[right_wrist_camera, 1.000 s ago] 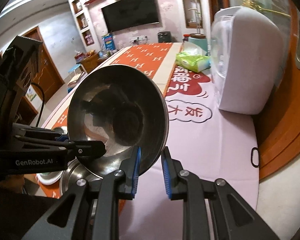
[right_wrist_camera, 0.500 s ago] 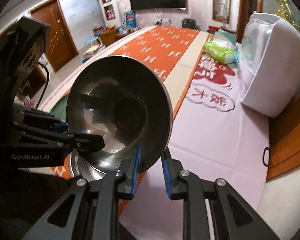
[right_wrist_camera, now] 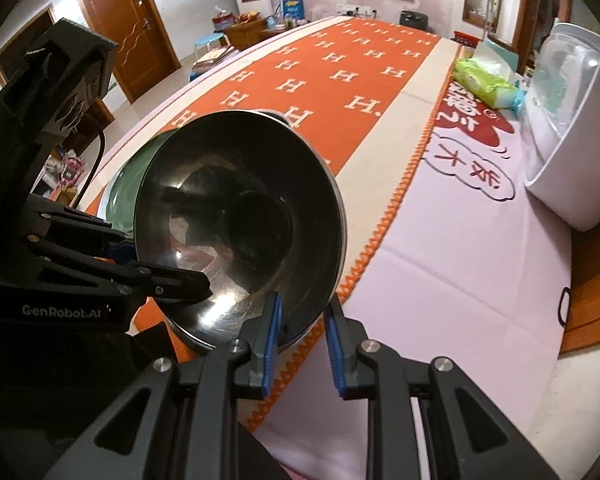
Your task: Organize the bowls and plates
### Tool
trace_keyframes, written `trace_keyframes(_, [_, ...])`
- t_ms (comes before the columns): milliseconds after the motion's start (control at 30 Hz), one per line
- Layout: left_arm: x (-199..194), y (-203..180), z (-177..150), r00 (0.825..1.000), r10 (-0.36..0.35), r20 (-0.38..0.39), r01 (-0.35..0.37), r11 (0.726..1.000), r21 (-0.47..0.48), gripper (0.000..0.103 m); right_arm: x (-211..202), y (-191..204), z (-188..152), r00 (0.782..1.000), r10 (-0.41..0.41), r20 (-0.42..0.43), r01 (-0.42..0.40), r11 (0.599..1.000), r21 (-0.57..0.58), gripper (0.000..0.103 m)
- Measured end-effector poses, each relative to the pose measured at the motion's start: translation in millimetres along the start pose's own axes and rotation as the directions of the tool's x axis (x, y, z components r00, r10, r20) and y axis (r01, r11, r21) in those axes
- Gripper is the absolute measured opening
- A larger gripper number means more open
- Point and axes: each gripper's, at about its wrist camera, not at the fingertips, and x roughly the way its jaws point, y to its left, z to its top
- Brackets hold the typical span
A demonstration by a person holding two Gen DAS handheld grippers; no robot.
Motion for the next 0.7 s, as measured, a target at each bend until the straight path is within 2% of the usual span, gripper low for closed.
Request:
trace_keyframes(367, [-2.9,3.5,-16.9,0.999,0.009,-0.048,-0.01,1.0,-0.015,0.03,6.0,11.9,-3.0,0.999,0.005,-0.034,-0.005,1.0,-0.011,0.024])
trace_keyframes(467, [-3.6,4.2,-18.4,0.998,0.022,-0.057,-0.022,1.0,-0.002,0.033,5.4,11.4,-2.7,1.0,-0.004,-0.029,0.003,1.0,-0.005,0.032])
trace_keyframes(567, [-6.5,4.3,-18.9,0.998,0.036,-0.052,-0.036,0.999,-0.002,0.036,3.2,10.4,-3.8,1.0,-0.011,-0.025,0.011,1.0,0.001,0.033])
trace_keyframes(700, [-14.3,2.9,-17.9,0.998,0.056,-0.027,-0.056,0.998,0.012,0.048,-1.8,12.3,-3.4,1.0,-0.02,-0.003,0.02,1.0,-0.007,0.033])
